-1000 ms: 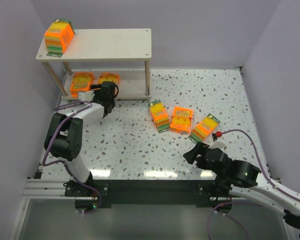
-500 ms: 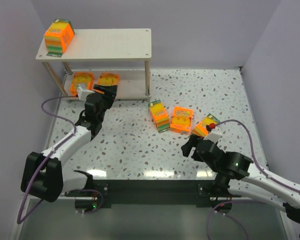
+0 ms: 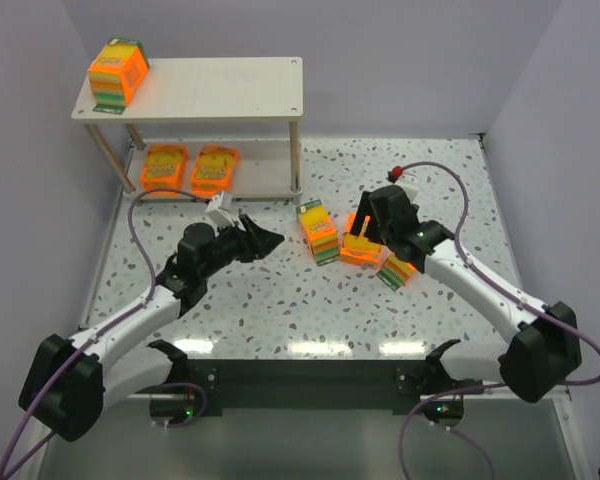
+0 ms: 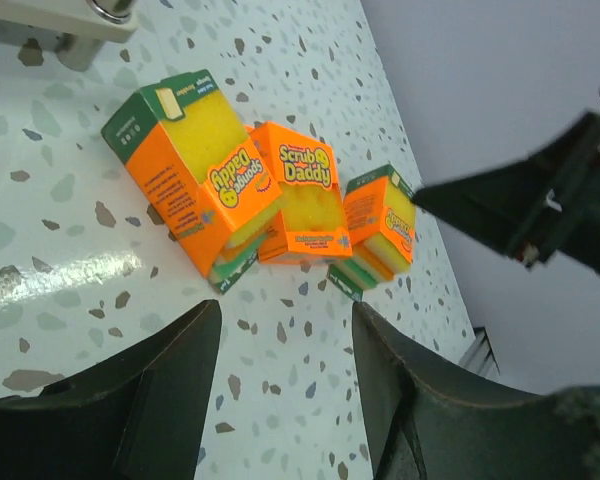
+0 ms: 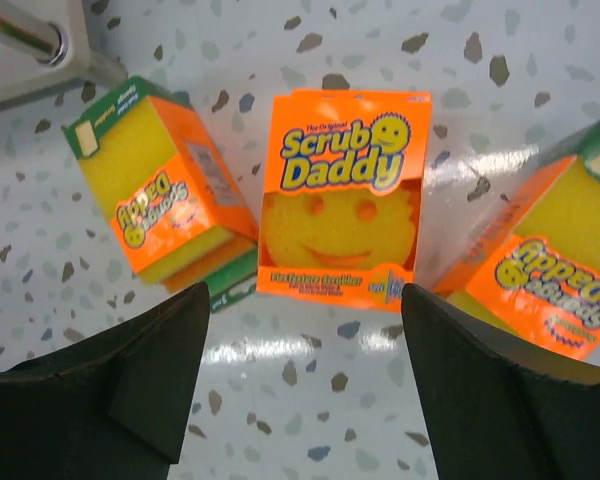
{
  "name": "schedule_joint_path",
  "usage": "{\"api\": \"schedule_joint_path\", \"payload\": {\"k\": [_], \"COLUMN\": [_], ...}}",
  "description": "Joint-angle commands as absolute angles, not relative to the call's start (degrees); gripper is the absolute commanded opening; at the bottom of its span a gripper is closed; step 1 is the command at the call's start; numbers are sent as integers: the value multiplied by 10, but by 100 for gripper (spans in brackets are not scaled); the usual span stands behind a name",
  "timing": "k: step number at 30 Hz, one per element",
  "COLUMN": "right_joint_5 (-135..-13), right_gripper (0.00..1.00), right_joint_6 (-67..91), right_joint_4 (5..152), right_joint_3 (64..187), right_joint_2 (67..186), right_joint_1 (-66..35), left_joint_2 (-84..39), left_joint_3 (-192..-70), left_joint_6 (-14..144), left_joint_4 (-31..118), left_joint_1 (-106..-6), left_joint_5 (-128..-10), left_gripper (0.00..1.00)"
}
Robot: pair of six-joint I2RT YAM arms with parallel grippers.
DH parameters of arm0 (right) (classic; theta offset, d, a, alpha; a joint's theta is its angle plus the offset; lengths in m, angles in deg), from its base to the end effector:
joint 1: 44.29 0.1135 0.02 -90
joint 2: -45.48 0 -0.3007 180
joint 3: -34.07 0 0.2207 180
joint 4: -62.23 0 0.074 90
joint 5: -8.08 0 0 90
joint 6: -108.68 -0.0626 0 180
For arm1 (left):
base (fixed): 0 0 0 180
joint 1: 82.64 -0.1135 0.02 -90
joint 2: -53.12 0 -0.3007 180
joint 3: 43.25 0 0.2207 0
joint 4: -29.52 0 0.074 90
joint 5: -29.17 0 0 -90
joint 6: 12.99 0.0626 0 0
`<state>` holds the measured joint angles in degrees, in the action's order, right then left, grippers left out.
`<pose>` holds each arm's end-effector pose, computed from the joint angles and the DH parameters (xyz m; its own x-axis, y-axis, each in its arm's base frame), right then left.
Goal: Place and organize the cleaning sponges onto the shelf
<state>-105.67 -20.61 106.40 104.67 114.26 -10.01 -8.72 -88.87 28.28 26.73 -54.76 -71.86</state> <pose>0.2032 0.1080 0.3124 -0.6015 0.2914 -0.7438 0.1438 0.9554 0.2580 0.1904 -0.1143 0.2855 -0.6040 -0.5151 -0.6082 0.2569 0.5965 -0.7604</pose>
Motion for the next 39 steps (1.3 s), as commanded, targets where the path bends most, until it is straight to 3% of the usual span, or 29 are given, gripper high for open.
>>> {"api": "schedule_joint_path", "payload": {"k": [1, 11, 25, 34, 39], "right_joint_5": [-1007, -966, -955, -907, -796], "right_gripper": [80, 75, 61, 44, 35], "right_joint_6": [-147, -135, -185, -156, -126], "right_joint_4": [1013, 957, 936, 968, 1027], "right_joint_3": [1099, 1071, 1006, 949, 912], "right_joint_2": [1224, 1320, 1375, 1297, 1233], "right_joint_1": [-148, -212, -212, -213, -208], "left_joint_2": [-41, 98, 94, 86, 65], "left_joint_3": [-865, -784, -766, -772, -792], "left_joint_6": [338, 359, 358, 361, 384], "left_joint_4": [280, 356, 362, 368, 383], "left_joint_1": [-543, -539, -539, -538, -539], "left_joint_5": [-784, -809, -817, -818, -821], "left_gripper": [59, 59, 56, 55, 55]}}
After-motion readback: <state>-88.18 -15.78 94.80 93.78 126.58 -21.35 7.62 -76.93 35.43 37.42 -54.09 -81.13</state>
